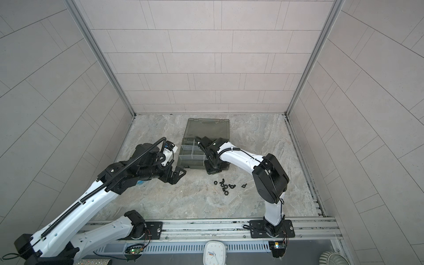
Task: Sort the screws and nuts into containers
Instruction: Place the screw into the container.
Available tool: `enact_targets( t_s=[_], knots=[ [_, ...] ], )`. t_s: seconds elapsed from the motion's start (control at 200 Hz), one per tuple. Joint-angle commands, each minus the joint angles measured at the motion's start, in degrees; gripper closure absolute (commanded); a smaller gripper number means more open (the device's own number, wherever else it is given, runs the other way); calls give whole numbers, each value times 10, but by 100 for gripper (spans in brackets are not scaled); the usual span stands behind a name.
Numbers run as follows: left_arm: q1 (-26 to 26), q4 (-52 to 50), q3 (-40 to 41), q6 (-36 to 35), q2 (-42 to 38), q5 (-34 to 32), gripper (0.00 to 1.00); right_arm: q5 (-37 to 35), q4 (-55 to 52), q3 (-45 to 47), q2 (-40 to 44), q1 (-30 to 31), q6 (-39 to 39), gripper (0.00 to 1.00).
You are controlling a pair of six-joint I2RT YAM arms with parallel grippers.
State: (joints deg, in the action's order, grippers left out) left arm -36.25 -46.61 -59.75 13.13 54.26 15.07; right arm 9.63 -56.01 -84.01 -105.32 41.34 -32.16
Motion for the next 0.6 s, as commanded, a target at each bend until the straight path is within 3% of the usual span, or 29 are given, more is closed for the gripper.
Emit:
enact_targets(
  t_s=[0.0,0.44,0.595],
  knots=[
    [6,18,-22,-15,15,-4,0,-14,-37,-30,-2,-27,26,95],
    [15,35,-52,-34,80,3,0,0,-25,-61,-63,-92,54,93],
    [27,35,-60,-35,95,15,0,7,-23,-71,-69,-105,58,81]
  ],
)
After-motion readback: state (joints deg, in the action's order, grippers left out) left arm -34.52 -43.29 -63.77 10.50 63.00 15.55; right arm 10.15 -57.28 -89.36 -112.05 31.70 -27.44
